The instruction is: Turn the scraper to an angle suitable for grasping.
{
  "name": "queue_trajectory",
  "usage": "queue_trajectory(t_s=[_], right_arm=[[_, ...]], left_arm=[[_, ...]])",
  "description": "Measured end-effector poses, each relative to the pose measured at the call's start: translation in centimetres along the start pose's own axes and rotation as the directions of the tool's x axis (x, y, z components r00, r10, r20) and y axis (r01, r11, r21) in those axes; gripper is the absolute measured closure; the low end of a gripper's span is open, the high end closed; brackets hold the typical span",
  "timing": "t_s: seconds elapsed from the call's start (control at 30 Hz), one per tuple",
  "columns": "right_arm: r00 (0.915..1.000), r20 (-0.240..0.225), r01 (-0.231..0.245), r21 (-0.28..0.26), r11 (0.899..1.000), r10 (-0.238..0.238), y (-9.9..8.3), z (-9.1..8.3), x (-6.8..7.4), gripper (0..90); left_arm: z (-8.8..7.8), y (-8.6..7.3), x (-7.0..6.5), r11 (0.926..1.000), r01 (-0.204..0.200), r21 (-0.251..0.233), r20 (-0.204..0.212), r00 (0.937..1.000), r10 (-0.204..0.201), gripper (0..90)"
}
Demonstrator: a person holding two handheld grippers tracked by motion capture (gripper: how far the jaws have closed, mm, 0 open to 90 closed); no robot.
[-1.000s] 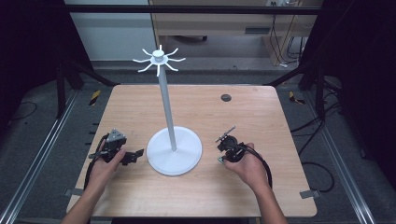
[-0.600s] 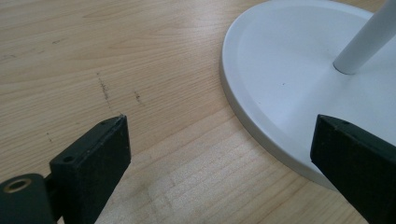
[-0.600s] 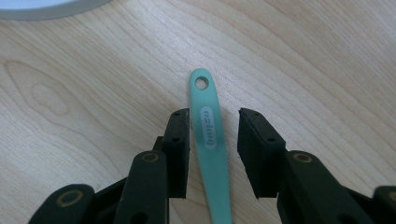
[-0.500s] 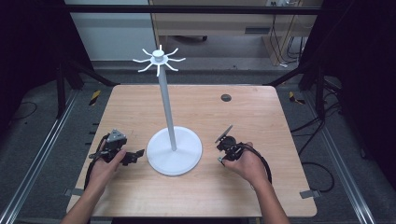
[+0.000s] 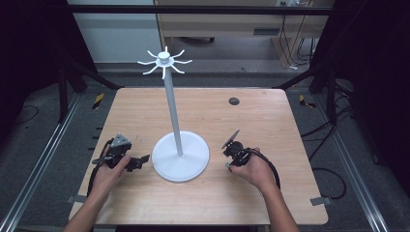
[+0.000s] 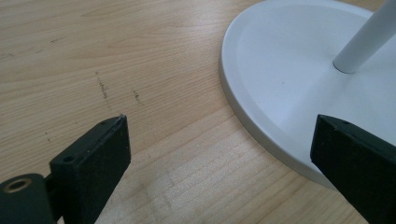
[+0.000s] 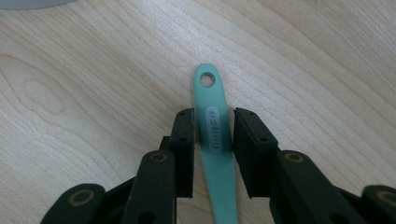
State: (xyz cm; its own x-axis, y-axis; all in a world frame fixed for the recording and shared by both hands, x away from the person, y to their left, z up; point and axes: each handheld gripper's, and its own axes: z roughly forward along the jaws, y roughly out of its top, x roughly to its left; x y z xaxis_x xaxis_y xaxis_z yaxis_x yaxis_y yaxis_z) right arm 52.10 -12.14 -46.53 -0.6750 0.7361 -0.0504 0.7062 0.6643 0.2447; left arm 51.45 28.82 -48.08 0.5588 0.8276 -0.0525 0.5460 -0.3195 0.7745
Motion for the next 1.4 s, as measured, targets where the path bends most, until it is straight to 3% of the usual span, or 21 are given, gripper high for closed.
queue_trajectory(t_s=[0.47, 0.5, 0.6, 0.77, 0.8, 0.87, 0.93, 1.07, 1.1, 1.13, 1.17, 1.2, 1.4], right_arm=[[0.9998, -0.010, -0.018, 0.022, 1.000, 0.018, 0.4, 0.2, 0.1, 72.6], [0.9998, 0.003, 0.018, 0.014, 1.000, -0.018, 0.3, 0.3, 0.0, 73.5], [0.9997, -0.012, -0.023, 0.002, 1.000, 0.023, 0.1, -0.1, 0.0, 74.0], [0.9978, -0.026, -0.063, -0.071, 0.995, 0.061, -0.5, -1.8, -0.5, 74.1], [0.9960, -0.032, -0.086, -0.128, 0.988, 0.083, -0.9, -3.2, -0.8, 74.1], [0.9947, -0.037, -0.101, -0.176, 0.979, 0.096, -1.2, -4.4, -1.1, 74.2], [0.9916, -0.039, -0.129, -0.234, 0.964, 0.124, -1.6, -6.0, -1.5, 74.3], [0.9874, -0.043, -0.158, -0.326, 0.932, 0.152, -2.3, -8.3, -1.8, 74.4], [0.9874, -0.043, -0.158, -0.326, 0.932, 0.152, -2.3, -8.3, -1.8, 74.4], [0.9863, -0.045, -0.164, -0.369, 0.915, 0.159, -2.6, -9.2, -2.0, 74.4], [0.9863, -0.045, -0.164, -0.369, 0.915, 0.159, -2.6, -9.2, -2.0, 74.4], [0.9857, -0.049, -0.167, -0.405, 0.899, 0.161, -2.9, -10.0, -2.2, 74.4], [0.9855, -0.043, -0.164, -0.480, 0.862, 0.164, -3.6, -11.8, -2.4, 74.5]], left_arm=[[0.0, 0.0, -0.1, 1.0000, -0.003, 0.003, -0.001, 1.0000, 0.003, 4.7], [0.0, 0.0, 0.0, 1.0000, -0.002, 0.003, -0.002, 1.0000, 0.002, 4.7], [0.0, 0.0, 0.0, 1.0000, 0.000, 0.000, -0.002, 1.0000, 0.000, 4.7], [0.0, 0.0, 0.0, 1.0000, -0.001, 0.004, -0.002, 1.0000, 0.001, 4.7], [0.0, 0.0, -0.1, 1.0000, -0.004, 0.004, -0.001, 1.0000, 0.004, 4.7], [0.0, 0.0, -0.1, 0.9999, -0.009, 0.007, -0.002, 1.0000, 0.010, 4.7], [0.0, 0.0, -0.1, 1.0000, -0.008, 0.006, -0.002, 1.0000, 0.008, 4.7], [0.0, 0.0, -0.1, 1.0000, -0.003, 0.006, -0.003, 1.0000, 0.003, 4.7], [0.0, 0.0, -0.1, 1.0000, -0.003, 0.006, -0.003, 1.0000, 0.003, 4.7], [0.0, 0.0, -0.1, 1.0000, -0.002, 0.004, -0.004, 1.0000, 0.002, 4.7], [0.0, 0.0, -0.1, 1.0000, -0.002, 0.004, -0.004, 1.0000, 0.002, 4.7], [0.0, 0.0, -0.1, 1.0000, -0.002, 0.004, -0.004, 1.0000, 0.003, 4.7], [0.0, 0.0, 0.0, 1.0000, 0.000, 0.004, -0.004, 1.0000, 0.000, 4.7]])
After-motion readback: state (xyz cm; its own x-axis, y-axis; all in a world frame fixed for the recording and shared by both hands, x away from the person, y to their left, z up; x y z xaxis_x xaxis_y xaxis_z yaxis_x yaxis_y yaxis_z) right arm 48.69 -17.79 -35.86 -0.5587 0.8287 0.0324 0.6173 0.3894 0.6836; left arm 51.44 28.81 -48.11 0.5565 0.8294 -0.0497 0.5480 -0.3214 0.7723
